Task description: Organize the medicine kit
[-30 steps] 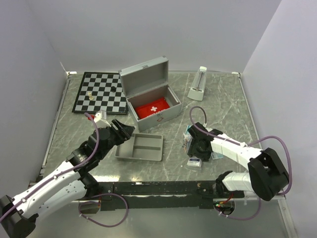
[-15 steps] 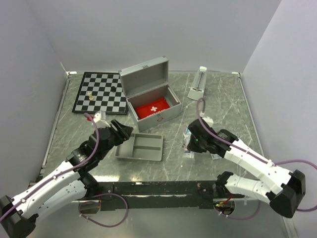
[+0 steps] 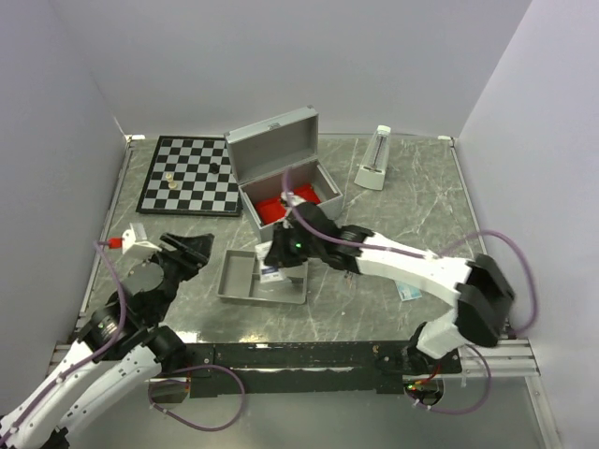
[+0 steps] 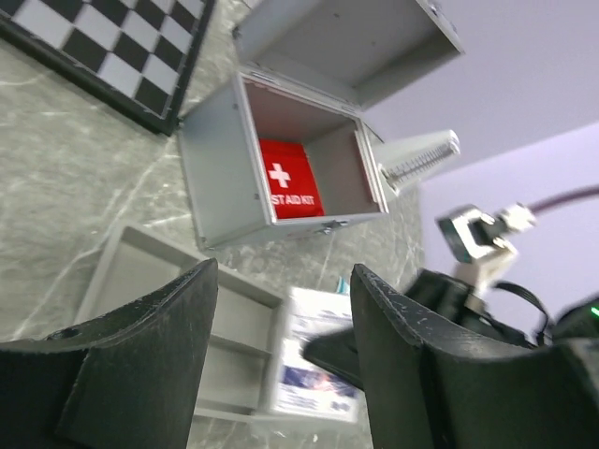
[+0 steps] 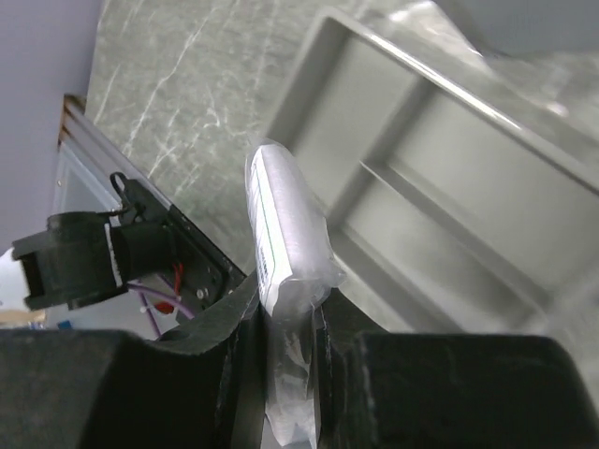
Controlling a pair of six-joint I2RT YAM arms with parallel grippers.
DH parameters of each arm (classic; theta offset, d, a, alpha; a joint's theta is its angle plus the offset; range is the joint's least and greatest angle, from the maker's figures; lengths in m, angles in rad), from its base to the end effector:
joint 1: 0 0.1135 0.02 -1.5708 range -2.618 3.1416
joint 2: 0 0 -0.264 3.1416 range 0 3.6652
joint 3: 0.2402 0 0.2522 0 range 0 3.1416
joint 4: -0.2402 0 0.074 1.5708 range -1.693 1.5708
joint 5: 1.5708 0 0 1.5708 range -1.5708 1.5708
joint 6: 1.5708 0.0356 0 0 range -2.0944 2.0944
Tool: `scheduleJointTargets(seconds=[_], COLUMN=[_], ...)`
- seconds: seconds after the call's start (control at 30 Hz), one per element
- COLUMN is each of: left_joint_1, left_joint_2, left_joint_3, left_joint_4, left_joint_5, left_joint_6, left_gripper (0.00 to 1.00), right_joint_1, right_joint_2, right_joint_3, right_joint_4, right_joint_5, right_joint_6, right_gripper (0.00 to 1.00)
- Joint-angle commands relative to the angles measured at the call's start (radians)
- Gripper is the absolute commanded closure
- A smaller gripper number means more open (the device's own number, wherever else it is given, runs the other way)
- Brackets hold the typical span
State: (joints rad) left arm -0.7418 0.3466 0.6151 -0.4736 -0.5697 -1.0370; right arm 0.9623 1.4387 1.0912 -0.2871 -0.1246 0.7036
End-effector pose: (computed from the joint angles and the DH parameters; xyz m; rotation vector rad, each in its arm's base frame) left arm 0.0821 -0.0492 0.3048 -0.6741 1.6809 -0.7880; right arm 0.1816 0.2684 0.2834 -0.3863 2.3804 1.0028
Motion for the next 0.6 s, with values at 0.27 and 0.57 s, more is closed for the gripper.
scheduleJointTargets(seconds=[0.27,0.57], left_joint_1=[0.001,0.002], left_joint_2=[-0.074,-0.074], left_joint_3=[0.046,0.058], left_joint_4=[-0.191,-0.204], left_joint_5=[-0.110,-0.127], left_joint_6=[-0.060,-0.054], left_gripper=[0.37,0.36], right_joint_1=[0.009,0.009], right_joint_2=[0.373,0.483], right_joint_3=[0.245,0.274], right_joint_4=[0.250,0.256], right_joint_5=[-0.159,-0.087], right_joint_6=[0.048,0.206], right_gripper=[0.86,0.88])
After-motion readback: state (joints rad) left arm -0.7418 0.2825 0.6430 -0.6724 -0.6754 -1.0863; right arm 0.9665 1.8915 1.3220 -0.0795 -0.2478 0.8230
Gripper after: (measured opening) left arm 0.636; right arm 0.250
